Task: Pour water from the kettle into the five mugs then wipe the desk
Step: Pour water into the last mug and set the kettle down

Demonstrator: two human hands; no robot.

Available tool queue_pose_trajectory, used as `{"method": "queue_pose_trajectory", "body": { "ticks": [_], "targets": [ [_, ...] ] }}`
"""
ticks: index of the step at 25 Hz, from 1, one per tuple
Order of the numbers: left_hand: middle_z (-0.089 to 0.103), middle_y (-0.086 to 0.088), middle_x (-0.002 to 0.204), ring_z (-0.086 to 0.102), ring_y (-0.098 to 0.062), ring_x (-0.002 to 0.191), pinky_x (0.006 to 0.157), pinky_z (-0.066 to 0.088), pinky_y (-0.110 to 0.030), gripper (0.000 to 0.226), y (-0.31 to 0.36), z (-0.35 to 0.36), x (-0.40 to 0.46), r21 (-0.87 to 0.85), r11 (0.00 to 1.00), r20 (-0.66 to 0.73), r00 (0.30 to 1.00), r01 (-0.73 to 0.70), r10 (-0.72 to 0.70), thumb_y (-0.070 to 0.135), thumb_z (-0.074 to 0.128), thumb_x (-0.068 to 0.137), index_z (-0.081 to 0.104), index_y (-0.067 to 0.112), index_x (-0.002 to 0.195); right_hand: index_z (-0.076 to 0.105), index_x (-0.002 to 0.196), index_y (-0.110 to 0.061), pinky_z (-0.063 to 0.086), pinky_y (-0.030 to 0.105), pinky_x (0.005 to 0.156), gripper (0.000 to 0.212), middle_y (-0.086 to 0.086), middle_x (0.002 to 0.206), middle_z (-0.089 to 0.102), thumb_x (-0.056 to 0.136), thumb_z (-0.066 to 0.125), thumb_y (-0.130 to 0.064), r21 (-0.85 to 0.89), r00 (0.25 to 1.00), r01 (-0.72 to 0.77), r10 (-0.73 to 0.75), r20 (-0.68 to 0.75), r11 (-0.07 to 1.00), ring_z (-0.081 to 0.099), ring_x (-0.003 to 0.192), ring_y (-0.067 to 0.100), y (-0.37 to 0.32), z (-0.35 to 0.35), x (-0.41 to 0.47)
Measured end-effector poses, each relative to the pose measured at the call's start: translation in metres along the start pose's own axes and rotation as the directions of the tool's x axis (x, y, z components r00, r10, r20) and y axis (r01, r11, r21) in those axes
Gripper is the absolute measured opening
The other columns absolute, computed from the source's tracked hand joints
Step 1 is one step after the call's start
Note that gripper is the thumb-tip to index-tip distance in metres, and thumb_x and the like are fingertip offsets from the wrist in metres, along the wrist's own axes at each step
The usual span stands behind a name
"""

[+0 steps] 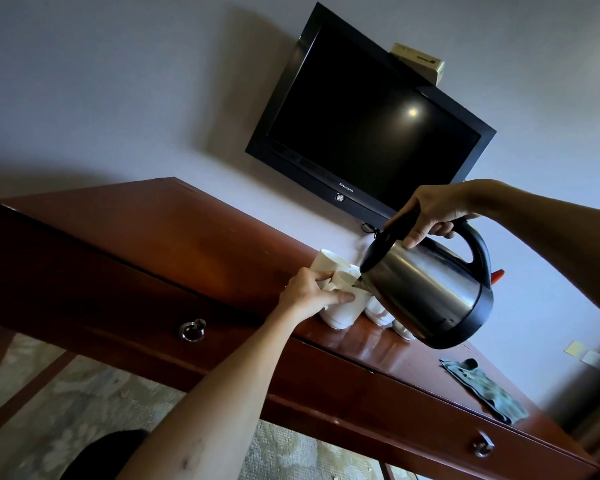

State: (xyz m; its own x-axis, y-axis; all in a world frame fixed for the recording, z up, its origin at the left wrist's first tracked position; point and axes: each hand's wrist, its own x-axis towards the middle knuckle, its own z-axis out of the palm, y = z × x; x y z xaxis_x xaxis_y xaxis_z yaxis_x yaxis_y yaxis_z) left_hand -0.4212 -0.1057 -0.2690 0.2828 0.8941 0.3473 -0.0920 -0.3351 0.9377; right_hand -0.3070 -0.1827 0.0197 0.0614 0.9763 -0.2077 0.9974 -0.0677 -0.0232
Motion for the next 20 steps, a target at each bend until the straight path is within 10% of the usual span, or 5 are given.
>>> {"method": "queue_pose_trajectory", "body": {
  "ticks": [20],
  "targets": [
    [0.076, 0.003, 0.118, 0.068, -0.017, 0.115, 0.101, 0.054, -0.041, 0.098, 0.0003, 0.0, 0.0002, -0.008, 1.0, -0.003, 1.0, 0.015, -0.015, 0.077, 0.083, 0.033, 0.075, 0.033, 0.12, 0.076, 0.112, -0.019, 0.04, 0.022, 0.041, 0.039, 0.002, 0.047, 0.042, 0.075, 0.085, -0.008, -0.071, 1.0, 0.007, -0.006, 0.02, 0.997, 0.035, 0.038, 0.011, -0.003, -0.0035, 0.0043]
  ]
}}
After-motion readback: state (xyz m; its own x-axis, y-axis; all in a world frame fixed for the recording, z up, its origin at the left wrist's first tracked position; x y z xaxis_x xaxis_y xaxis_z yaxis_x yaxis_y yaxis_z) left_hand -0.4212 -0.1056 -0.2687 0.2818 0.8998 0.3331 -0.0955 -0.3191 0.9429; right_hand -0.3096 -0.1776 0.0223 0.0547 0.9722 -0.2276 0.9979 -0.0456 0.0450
